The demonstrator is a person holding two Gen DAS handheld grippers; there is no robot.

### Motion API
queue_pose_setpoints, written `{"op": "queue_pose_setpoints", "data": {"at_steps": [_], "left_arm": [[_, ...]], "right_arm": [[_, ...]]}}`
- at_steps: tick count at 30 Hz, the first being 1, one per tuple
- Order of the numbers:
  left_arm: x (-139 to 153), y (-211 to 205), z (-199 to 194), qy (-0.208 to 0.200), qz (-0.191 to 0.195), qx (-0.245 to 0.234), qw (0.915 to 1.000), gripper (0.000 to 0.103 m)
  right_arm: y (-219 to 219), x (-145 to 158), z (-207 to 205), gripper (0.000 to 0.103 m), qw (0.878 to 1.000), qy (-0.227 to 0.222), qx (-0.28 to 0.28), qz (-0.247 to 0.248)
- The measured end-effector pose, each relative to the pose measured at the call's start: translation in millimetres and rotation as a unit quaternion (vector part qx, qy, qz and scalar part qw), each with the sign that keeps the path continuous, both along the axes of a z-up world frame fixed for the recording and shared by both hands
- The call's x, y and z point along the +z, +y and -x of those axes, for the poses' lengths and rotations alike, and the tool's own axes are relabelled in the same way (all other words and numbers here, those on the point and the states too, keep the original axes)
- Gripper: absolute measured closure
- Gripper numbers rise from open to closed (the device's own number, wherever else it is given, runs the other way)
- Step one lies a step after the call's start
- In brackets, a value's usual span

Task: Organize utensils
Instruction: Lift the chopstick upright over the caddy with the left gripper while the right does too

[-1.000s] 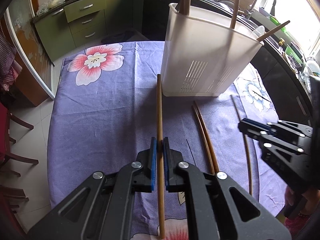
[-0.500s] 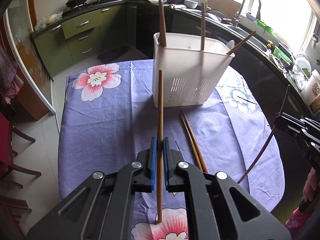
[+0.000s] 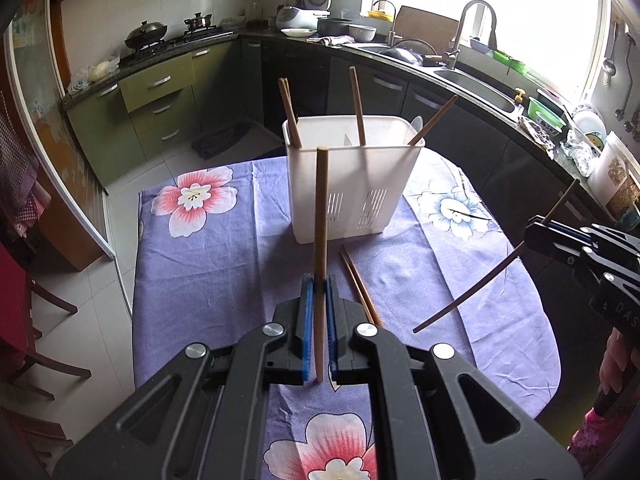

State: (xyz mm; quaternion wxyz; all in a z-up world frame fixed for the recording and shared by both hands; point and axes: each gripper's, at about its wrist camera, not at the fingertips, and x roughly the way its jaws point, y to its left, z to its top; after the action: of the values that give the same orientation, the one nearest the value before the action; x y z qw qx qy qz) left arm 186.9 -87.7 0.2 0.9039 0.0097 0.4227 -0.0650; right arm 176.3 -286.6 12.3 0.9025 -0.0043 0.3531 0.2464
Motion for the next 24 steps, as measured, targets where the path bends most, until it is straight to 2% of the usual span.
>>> {"op": "queue_pose_setpoints", "data": {"at_steps": [5, 10, 24], "left_arm": [[11, 1, -5, -0.008, 0.006, 0.001, 0.9999, 0.097], [36, -3, -11, -0.027, 0.011, -0.003, 0.9996, 0.097], [147, -22, -30, -0.129, 0.012, -0.006, 0.9916, 0.097]], "right_arm": [[3, 20, -3, 0.097, 1.0, -0.014, 0.001, -0.002], [6, 49, -5, 0.097, 0.999, -0.032, 0.004, -0.006], [9, 140, -35, 0.097, 0.996, -0.089, -0.012, -0.027]]}}
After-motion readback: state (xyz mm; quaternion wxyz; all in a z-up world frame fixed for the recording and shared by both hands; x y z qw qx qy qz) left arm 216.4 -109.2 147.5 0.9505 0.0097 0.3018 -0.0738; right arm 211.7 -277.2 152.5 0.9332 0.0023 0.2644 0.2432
